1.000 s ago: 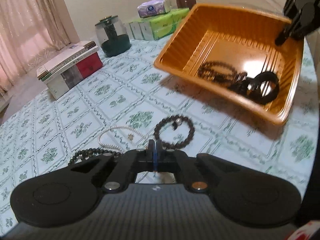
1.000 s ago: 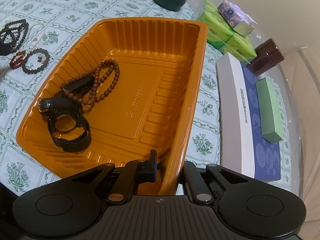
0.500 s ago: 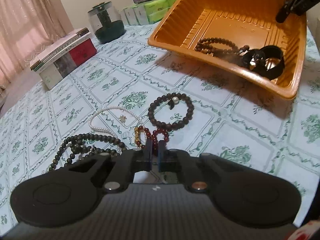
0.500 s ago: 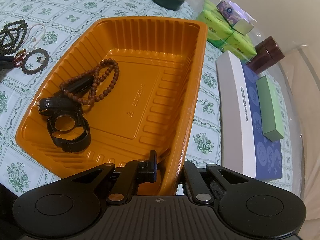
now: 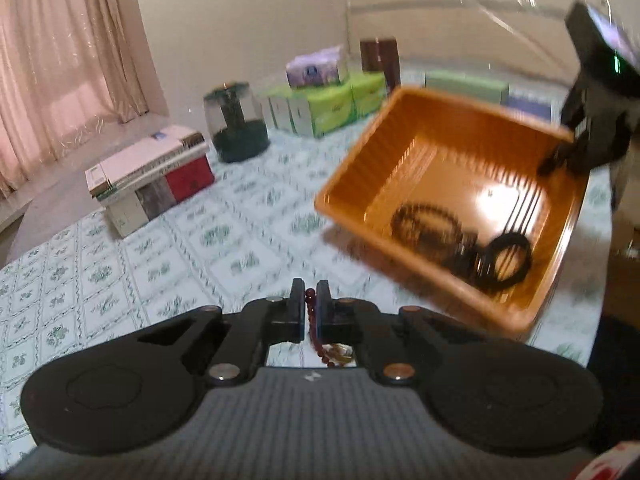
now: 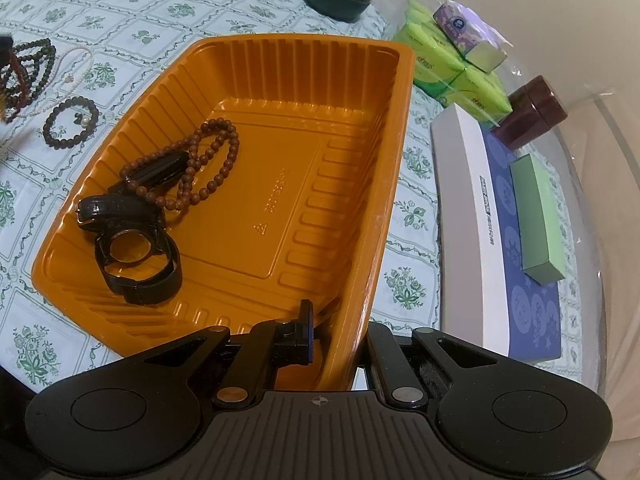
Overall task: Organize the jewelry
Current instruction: 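Carry the red bead bracelet into the tray and open the left gripper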
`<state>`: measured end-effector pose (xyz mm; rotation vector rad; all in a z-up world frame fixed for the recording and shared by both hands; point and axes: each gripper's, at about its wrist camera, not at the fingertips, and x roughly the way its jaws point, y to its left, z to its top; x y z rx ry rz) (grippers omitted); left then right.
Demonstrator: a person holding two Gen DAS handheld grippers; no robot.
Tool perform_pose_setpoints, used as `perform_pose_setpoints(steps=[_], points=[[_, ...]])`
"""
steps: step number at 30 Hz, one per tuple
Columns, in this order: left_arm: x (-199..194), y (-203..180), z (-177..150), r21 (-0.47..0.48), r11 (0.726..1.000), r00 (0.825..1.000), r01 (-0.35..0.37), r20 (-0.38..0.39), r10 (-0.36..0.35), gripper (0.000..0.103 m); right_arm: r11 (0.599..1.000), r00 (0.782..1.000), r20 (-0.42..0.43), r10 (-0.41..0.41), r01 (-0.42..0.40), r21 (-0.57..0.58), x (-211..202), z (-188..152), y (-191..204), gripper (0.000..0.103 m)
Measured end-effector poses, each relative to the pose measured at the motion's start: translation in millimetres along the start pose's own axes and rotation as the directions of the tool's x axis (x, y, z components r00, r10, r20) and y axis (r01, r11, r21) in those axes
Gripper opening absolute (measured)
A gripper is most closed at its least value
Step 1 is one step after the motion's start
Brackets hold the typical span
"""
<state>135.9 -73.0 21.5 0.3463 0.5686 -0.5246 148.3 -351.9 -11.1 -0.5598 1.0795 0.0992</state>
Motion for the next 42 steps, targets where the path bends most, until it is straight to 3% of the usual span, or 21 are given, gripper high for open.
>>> perform_pose_setpoints(steps=[9,16,20,25,32,35,42], points=[[-2.3,-19.4,34.4,-0.042,0.994,0.993,0.100,0.060,-0.097,0.004,1.000,1.000,0.001,0.001,-0.001,0.000,-0.6,-0.4,0.2,0.006],[9.3,-55.1,61.4,-0.059,0.963,0.962,0.261,0.098,-0.255,0.004,1.000,1.000,0.003,0.001,-0.001,0.002,-0.8,0.3,-0.3,0.006],[21.8,-79.9,69.6,-0.048,0.947,0.946,0.317,0.088,-0.312,0.004,1.000,1.000,0.005,0.001,-0.001,-0.001,-0.8,0.7,-0.4,0.006],[31.6,-106.9,66.8,0.019,0.947,0.945,0.322,0.055,-0.322,0.004,1.000,1.000,0.009,0.002,-0.002,-0.001,-0.7,0.1,-1.2,0.006],[43.3,-119.4,59.3,0.038,0.942,0.942,0.333,0.022,-0.334,0.004,1.000,1.000,0.013,0.004,-0.004,0.005,-0.1,-0.9,-1.3,0.006],[43.7,-118.6,58.2,0.031,0.943,0.943,0.331,0.024,-0.331,0.010,1.000,1.000,0.013,0.003,-0.003,0.006,-0.2,-1.1,-1.1,0.006],[29.8,-87.4,44.9,-0.001,0.977,0.976,0.214,0.052,-0.214,0.014,1.000,1.000,0.014,0.000,0.000,0.002,-0.2,-1.3,-0.5,0.006]])
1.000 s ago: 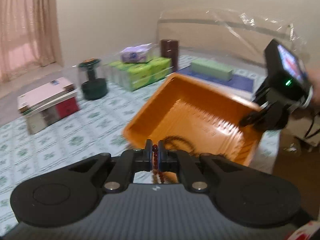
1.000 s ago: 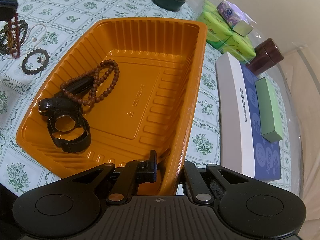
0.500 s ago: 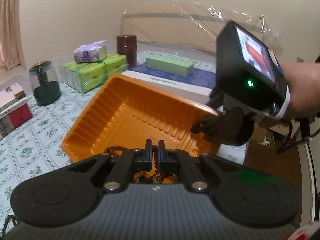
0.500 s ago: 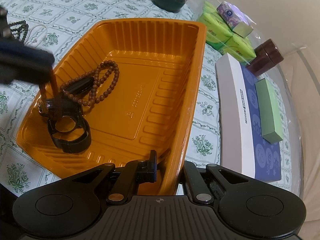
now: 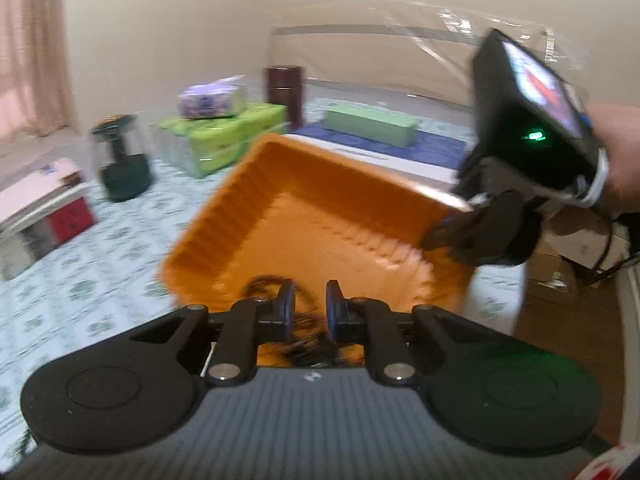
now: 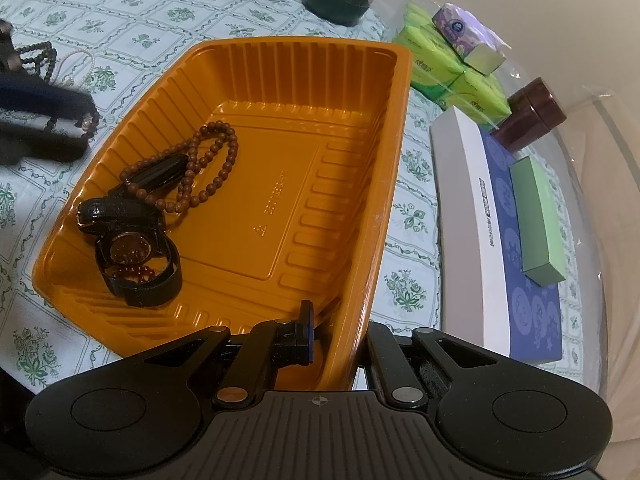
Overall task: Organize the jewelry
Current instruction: 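Carry the red bead bracelet into the tray and open the left gripper, then grasp the dark bead bracelet with the left gripper and lift it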
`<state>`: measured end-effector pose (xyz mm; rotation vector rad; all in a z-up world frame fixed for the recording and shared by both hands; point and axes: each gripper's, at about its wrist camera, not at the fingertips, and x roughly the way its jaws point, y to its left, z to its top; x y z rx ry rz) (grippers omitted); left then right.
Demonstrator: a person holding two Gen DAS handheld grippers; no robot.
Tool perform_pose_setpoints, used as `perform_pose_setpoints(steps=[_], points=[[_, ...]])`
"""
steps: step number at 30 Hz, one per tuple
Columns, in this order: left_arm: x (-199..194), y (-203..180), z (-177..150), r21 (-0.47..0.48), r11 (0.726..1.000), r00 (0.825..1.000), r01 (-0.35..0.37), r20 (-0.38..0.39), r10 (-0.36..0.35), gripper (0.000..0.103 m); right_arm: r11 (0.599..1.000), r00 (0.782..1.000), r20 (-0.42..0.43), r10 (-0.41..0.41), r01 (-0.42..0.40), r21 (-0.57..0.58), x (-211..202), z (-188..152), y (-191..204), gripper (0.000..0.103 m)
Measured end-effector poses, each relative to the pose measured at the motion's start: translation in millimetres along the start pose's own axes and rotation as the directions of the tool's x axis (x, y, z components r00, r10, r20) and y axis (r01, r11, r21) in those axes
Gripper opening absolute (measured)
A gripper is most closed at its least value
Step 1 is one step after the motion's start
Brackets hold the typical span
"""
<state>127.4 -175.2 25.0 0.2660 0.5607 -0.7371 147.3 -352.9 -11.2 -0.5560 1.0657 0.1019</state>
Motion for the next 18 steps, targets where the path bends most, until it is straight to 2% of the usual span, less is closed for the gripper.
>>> perform_pose_setpoints(steps=[4,10,14,18], points=[[-17.8,28.0,-24.1,-0.031,0.991,0.992,-0.127,-0.016,0.126,0.015,1.000,1.000,0.000,0.000,0.000,0.000,0.0,0.0,0.1,0.006],[-37.0,66.6,-80.4,-0.111,0.955,0.958,-0.276,-0.111,0.264,0.017,1.000,1.000,-0.001,0.001,-0.001,0.003,-0.2,-0.3,-0.2,0.006],[-39.5,77.8,-105.3,-0.140,0.942,0.946,-0.306,-0.155,0.284,0.017,1.000,1.000,-0.003,0.001,-0.001,0.003,-0.1,-0.3,-0.2,0.006],[-29.4,76.7,-112.7,-0.141,0.946,0.949,-0.293,-0.159,0.270,0.017,1.000,1.000,-0.004,-0.002,0.002,0.001,-0.5,-1.3,0.1,0.006]])
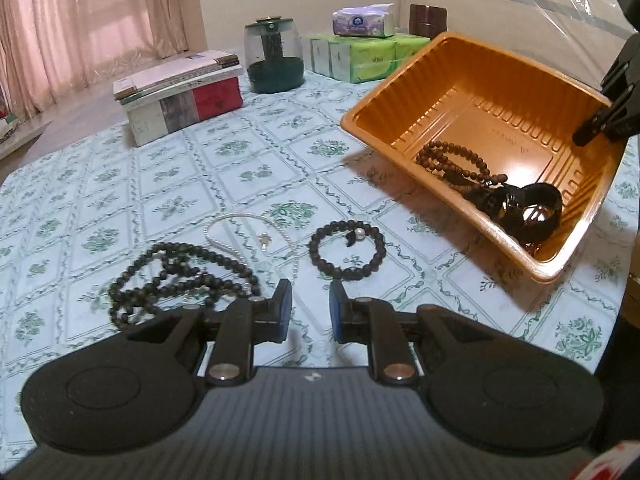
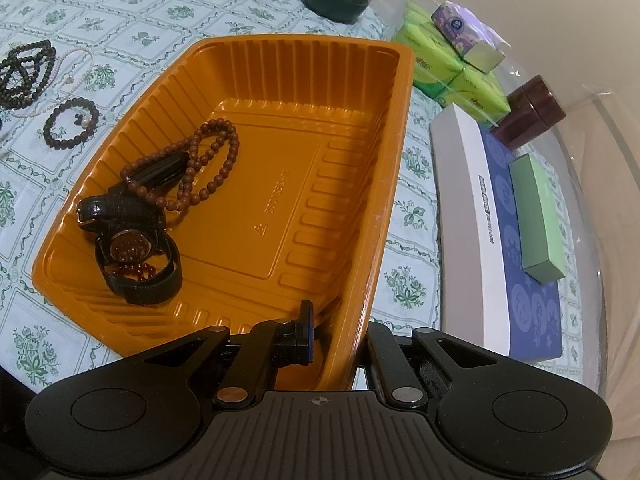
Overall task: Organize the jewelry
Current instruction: 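Grasp the dark bead bracelet with the left gripper and lift it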
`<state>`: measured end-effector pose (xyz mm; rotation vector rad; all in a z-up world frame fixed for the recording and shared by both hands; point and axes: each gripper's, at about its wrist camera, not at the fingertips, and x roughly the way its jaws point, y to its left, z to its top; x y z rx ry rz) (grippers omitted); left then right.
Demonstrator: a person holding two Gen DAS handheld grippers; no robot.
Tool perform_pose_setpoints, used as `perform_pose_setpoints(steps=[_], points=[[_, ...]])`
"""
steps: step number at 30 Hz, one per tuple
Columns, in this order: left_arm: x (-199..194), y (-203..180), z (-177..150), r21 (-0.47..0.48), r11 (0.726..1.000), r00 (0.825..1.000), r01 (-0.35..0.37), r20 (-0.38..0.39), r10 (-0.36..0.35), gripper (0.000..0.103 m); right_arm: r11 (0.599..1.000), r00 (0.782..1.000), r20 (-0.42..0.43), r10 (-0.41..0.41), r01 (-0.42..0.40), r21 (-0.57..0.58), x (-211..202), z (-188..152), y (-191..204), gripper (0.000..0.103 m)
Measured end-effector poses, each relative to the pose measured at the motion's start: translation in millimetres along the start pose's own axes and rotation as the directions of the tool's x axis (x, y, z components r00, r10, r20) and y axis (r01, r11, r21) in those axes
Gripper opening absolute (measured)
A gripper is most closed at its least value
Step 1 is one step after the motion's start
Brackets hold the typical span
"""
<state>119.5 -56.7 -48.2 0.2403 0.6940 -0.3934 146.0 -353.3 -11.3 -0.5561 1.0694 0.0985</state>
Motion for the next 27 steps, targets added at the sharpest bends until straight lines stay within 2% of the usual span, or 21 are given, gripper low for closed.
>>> perform_pose_setpoints(steps=[9,16,17,18,19,22,27], points=[[36.9,-31.2,18.5,0.090,0.992,0.996,0.090,0.015,-0.092,0.017,1.000,1.000,-0.007,0.004,-0.004,0.003,1.3,0.1,-1.6,0.006],[70.3,-43.1,24.2,0.154,0.978,0.989,0.138,-0.081,-0.127,0.018,1.000,1.000,-0.011,0.012,-0.012,0.010,2.2,-0.1,-2.8,0.006],[70.8,-42.3,23.4,0.153,0.978,0.988,0.140,-0.080,-0.129,0.016,1.000,1.000,-0.011,0.013,-0.013,0.011,2.4,-0.2,-3.1,0.006],[71.2,-41.9,23.5,0.147,0.979,0.988,0.144,-0.084,-0.133,0.007,1.000,1.000,-0.011,0.013,-0.013,0.012,2.5,-0.1,-3.2,0.006],[70.5,-42.0,23.2,0.145,0.979,0.988,0.142,-0.088,-0.130,0.006,1.000,1.000,-0.012,0.014,-0.014,0.012,2.7,0.2,-3.2,0.006],[57.7,-43.3,22.1,0.159,0.981,0.993,0.113,-0.058,-0.105,0.006,1.000,1.000,-0.012,0.013,-0.013,0.012,2.6,0.1,-3.2,0.006],[31.8,-35.4,26.8,0.123,0.987,0.994,0.106,-0.019,-0.105,0.006,1.000,1.000,-0.011,0.012,-0.012,0.011,2.5,0.3,-3.2,0.006]])
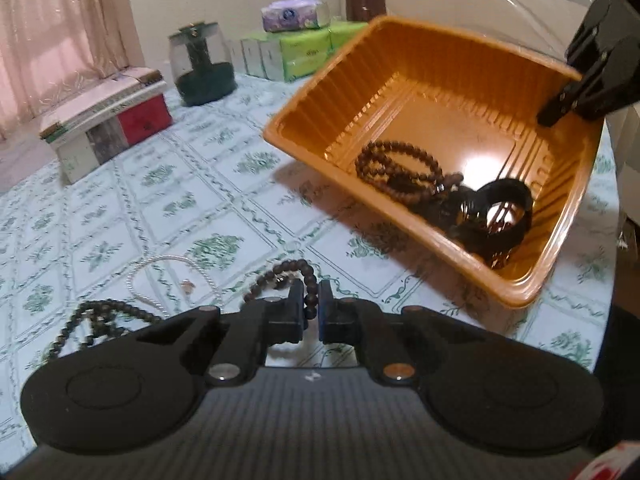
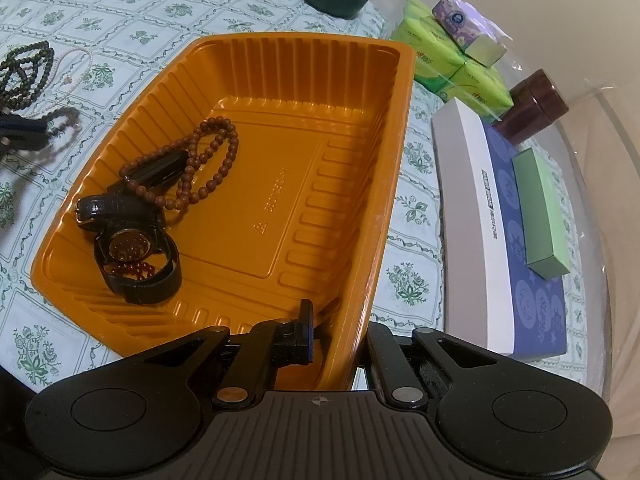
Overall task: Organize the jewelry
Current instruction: 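Grasp the dark bead bracelet with the left gripper and lift it, then carry the dark bead bracelet into the tray and open the left gripper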
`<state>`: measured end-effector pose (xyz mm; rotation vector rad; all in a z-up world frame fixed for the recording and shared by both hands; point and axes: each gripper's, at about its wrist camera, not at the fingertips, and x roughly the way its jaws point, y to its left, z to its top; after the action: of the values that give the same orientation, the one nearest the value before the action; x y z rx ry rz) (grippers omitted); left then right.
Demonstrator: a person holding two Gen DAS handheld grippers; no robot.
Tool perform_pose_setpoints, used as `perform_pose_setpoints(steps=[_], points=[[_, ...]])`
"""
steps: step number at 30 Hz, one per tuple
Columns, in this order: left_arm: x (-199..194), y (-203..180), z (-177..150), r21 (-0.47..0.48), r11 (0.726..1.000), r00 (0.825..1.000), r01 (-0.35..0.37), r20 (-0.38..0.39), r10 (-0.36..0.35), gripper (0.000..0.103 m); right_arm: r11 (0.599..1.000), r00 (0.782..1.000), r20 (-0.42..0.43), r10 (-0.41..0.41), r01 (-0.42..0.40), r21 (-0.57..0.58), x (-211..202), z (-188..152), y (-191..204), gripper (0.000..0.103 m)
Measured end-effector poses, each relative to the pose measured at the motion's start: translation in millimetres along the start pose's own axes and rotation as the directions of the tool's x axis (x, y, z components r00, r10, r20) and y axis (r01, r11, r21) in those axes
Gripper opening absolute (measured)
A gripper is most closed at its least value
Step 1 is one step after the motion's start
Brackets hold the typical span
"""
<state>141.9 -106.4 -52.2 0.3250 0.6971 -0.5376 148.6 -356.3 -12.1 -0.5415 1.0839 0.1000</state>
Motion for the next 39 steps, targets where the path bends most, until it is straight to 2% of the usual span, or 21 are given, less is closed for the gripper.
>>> perform_pose_setpoints(steps=[6,12,18,26,39], points=[[-30.5,18.4,15.1,-0.092,0.996,0.999,0.014,0.043,-0.010,0.005,1.000,1.000,0.003,-0.009,0.009,-0.003,0.2,-0.1,2.7,0.006],[-48.9,19.6,29.7,-0.116,0.992,0.996,0.044,0.082,-0.034,0.005,1.000,1.000,0.002,-0.007,0.007,-0.001,-0.2,-0.2,3.9,0.006],[-53.7,3.4,45.0,-0.098,0.990,0.989,0.103,0.120,-0.091,0.005,1.000,1.000,0.004,-0.009,0.009,-0.003,-1.3,-0.2,3.3,0.006],[-48.5,-24.4,72.8,-0.065,0.980,0.970,0.189,0.170,-0.175,0.005,1.000,1.000,0.005,-0.011,0.011,-0.003,-1.8,-0.2,3.3,0.006],[-20.8,-69.9,100.8,0.013,0.966,0.953,0.260,0.157,-0.259,0.005,1.000,1.000,0.005,-0.001,0.001,0.002,-1.4,-0.1,2.3,0.006]])
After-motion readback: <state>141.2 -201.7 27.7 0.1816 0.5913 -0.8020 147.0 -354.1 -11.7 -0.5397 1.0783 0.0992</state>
